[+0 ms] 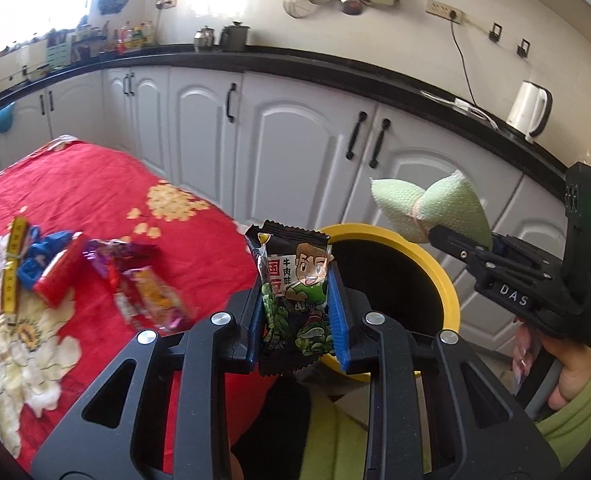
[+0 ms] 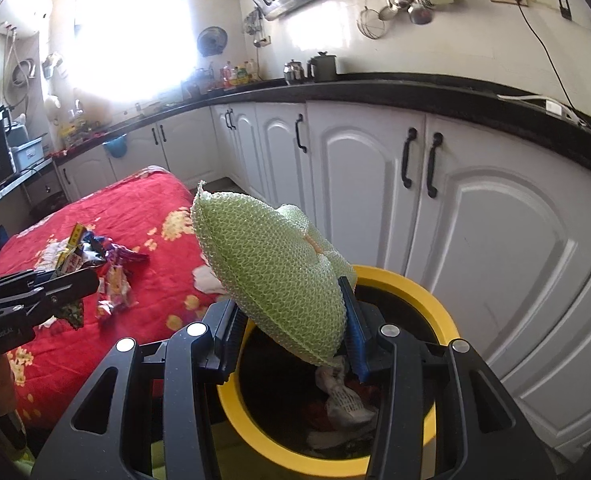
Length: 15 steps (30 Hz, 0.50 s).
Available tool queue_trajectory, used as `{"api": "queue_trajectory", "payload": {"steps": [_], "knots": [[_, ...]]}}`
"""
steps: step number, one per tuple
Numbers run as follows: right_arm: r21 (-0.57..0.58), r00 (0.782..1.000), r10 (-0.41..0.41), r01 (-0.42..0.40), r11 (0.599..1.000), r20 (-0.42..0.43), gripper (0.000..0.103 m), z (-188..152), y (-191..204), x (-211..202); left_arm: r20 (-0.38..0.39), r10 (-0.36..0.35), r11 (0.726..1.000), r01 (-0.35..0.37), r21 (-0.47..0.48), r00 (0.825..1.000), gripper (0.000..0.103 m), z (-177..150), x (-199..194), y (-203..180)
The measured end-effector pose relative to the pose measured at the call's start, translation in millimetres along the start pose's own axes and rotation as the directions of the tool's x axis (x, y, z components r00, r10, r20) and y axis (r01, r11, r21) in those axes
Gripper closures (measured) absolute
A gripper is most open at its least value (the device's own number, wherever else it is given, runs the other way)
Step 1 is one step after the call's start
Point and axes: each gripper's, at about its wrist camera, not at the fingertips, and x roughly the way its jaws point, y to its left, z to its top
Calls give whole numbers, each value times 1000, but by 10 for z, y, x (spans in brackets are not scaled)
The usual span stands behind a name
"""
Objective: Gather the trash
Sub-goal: 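Carry the snack packet and green crocheted object over the yellow bin with both grippers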
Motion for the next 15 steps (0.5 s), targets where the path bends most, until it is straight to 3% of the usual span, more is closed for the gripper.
{"api": "queue_trajectory", "payload": {"steps": [15], "knots": [[75,997,-24,29,997,-72,62,-262,-341,157,-76,-38,998,42,56,996,81,52,540,-372]]}}
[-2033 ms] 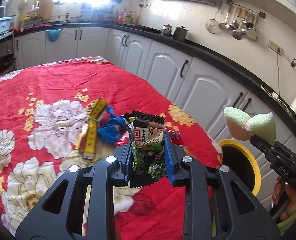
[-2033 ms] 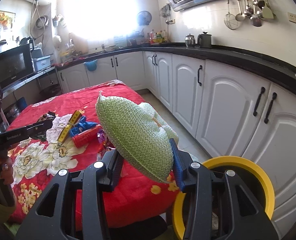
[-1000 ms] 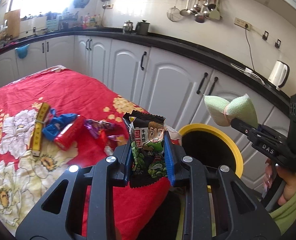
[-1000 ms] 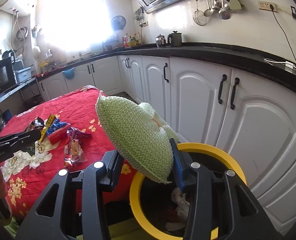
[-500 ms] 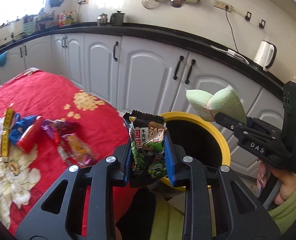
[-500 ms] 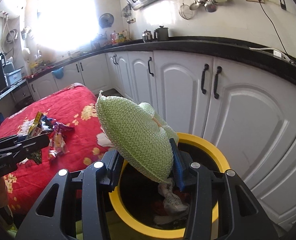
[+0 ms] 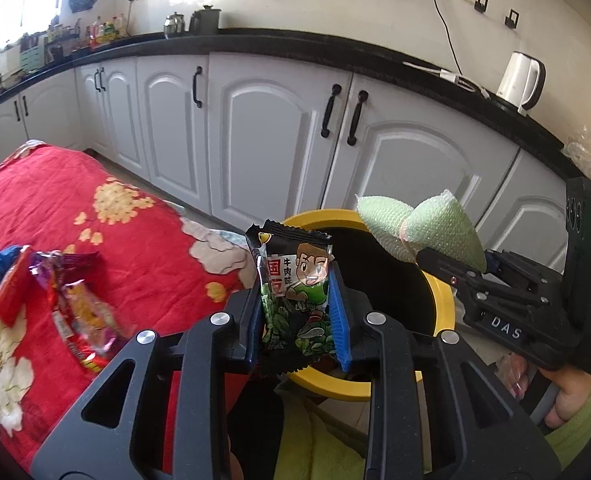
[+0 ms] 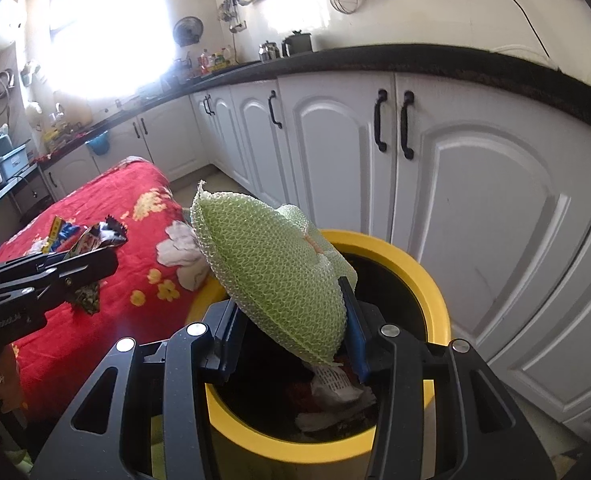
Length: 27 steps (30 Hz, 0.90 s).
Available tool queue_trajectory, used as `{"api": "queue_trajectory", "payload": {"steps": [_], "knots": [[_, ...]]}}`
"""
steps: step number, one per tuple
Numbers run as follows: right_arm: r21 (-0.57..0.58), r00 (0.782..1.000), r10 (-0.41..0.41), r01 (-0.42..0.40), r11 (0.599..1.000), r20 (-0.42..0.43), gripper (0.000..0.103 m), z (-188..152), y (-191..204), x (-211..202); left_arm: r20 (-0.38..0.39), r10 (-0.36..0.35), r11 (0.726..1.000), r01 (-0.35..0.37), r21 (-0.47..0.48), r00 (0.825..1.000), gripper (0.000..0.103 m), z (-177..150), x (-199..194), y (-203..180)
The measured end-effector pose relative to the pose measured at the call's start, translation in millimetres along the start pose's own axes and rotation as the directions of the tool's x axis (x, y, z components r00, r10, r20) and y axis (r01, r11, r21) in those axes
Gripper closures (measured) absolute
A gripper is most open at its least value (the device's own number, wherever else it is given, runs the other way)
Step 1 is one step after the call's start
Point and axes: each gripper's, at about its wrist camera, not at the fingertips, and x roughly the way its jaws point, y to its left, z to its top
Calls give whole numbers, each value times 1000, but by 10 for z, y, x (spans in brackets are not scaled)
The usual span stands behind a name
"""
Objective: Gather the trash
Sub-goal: 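Carry the snack packet and green crocheted object over the yellow bin with both grippers, then open both grippers to drop the snack packet and crocheted object into the bin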
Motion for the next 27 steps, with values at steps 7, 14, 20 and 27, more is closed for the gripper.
{"api": "queue_trajectory", "payload": {"steps": [7,14,20,27], "knots": [[30,999,-11,12,999,-35,62,-84,-144,87,-45,-22,1000,22,7,999,81,-16,242,-97],[69,998,-20,24,997,-68,62,-183,-313,161,-87,-40,999,40,7,995,81,-23,473,-153],[98,997,-24,32,995,-80,61,-226,-412,187,-118,-51,999,52,7,992,80,-38,626,-205],[138,995,-15,28,990,-95,54,-258,-476,217,-129,-37,999,37,-4,991,69,-58,696,-209]]}}
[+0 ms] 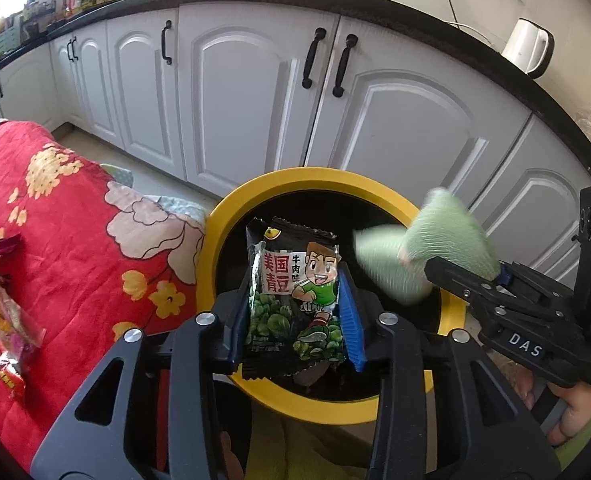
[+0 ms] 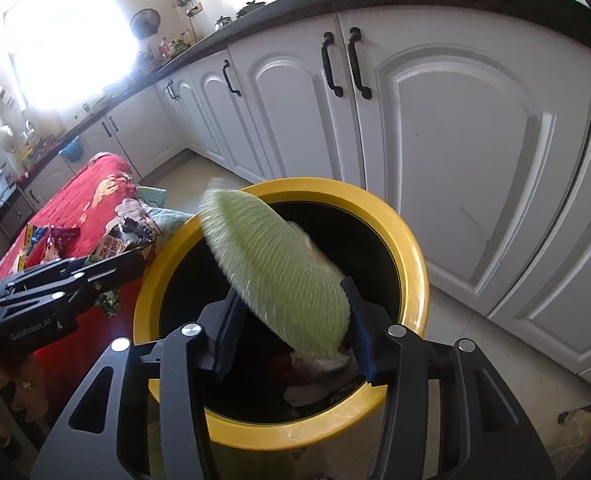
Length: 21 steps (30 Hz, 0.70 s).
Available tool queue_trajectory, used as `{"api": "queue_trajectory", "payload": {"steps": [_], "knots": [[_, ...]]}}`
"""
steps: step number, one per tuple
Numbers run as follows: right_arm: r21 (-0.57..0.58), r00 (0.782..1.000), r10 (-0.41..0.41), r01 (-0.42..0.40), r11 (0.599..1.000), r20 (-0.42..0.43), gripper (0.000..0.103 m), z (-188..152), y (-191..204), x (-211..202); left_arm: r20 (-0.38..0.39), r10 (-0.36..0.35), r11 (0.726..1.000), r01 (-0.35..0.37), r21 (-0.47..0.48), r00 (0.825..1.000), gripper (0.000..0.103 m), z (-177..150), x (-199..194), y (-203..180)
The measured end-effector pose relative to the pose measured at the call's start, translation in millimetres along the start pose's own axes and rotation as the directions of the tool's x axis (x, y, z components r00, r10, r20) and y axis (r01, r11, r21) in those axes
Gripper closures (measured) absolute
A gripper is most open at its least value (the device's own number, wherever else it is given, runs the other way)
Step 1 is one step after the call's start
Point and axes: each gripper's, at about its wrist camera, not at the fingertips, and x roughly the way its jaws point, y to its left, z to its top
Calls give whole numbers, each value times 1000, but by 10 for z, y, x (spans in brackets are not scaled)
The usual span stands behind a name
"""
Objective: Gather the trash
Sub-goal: 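Open both grippers to drop the snack packet and crocheted object into the bin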
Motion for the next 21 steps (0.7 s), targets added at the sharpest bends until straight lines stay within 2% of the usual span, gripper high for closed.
{"api": "queue_trajectory", "payload": {"steps": [3,5,6,8,13,16,21], "knots": [[19,1000,-6,5,1000,17,43,9,-21,-29,-2,6,1000,-6,-21,1000,50,-11,-4,47],[16,1000,-12,12,1000,24,42,22,-21,-48,1,8,999,-8,-32,1000,46,-16,-24,76],[16,999,-16,16,1000,29,41,30,-14,-54,3,12,999,-12,-35,1000,40,-20,-35,89],[23,999,-21,20,1000,41,37,40,-18,-77,6,10,999,-10,-50,1000,35,-24,-65,122],[26,997,-31,29,999,66,29,57,-23,-132,33,21,998,-19,-62,999,11,-19,-182,166],[26,996,-34,32,999,76,24,63,-9,-155,45,36,998,-33,-55,998,11,-21,-246,183],[22,996,-35,33,999,87,23,83,17,-186,56,51,997,-47,-64,997,11,-24,-328,224]]}}
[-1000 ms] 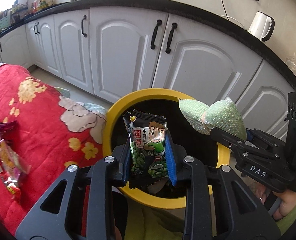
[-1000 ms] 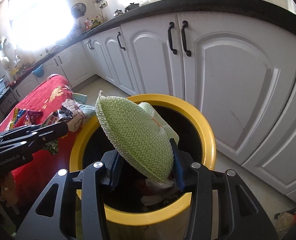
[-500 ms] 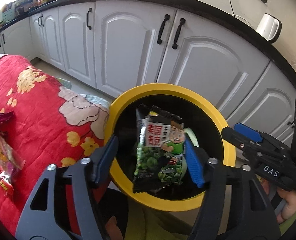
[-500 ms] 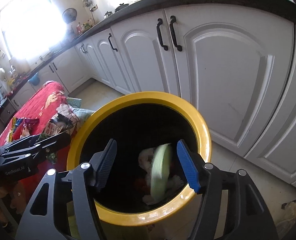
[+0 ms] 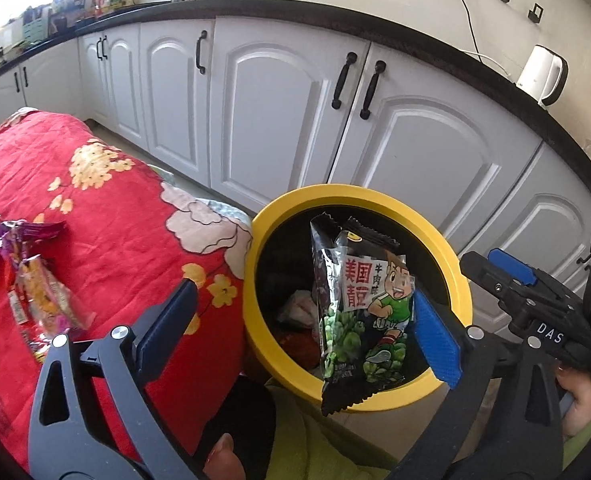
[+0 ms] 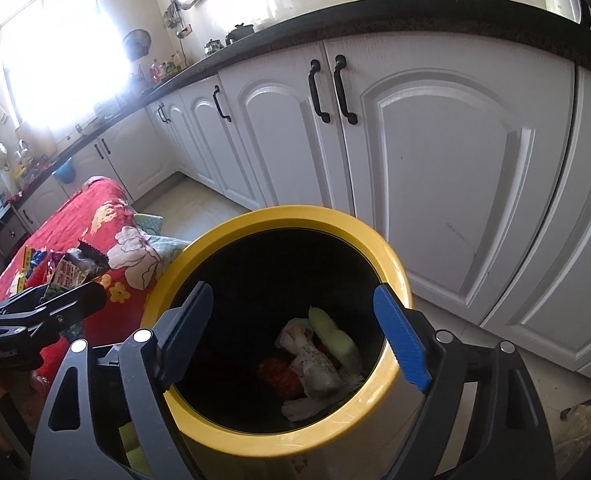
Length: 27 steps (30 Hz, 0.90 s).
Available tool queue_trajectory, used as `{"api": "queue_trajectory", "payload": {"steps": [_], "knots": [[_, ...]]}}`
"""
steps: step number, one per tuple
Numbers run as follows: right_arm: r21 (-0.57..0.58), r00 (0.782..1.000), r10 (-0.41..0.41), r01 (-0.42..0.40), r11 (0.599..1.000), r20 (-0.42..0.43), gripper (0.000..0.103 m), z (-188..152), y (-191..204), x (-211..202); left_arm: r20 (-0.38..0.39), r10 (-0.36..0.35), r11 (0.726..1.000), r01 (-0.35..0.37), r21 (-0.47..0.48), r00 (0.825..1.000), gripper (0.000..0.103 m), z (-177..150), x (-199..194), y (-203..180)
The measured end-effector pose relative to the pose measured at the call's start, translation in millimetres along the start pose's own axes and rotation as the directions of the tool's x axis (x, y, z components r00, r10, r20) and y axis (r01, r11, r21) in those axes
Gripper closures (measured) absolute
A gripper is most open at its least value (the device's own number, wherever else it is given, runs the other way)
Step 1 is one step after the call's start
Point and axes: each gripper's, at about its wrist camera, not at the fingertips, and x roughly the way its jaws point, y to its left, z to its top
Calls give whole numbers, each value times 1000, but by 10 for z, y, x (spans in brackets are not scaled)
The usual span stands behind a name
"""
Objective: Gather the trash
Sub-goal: 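Open both grippers to drop the snack packet and crocheted object into the bin, then move both grippers back over the table toward the remaining candy wrappers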
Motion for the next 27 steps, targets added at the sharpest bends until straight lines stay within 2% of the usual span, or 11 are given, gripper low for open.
{"api": "queue_trajectory", "payload": {"steps": [10,17,21,27], "knots": [[-20,999,6,-6,1000,33,23,60,121,-103,56,33,999,-33,1,998,11,9,-260,36],[-31,999,5,-3,1000,52,23,96,191,-179,77,21,1000,-21,-6,997,11,36,-341,70],[-26,998,1,1,1000,60,23,114,187,-218,76,12,1000,-9,-29,997,11,43,-359,114],[-40,998,4,-2,999,68,23,116,255,-261,115,36,997,-28,-66,993,11,78,-538,282]]}}
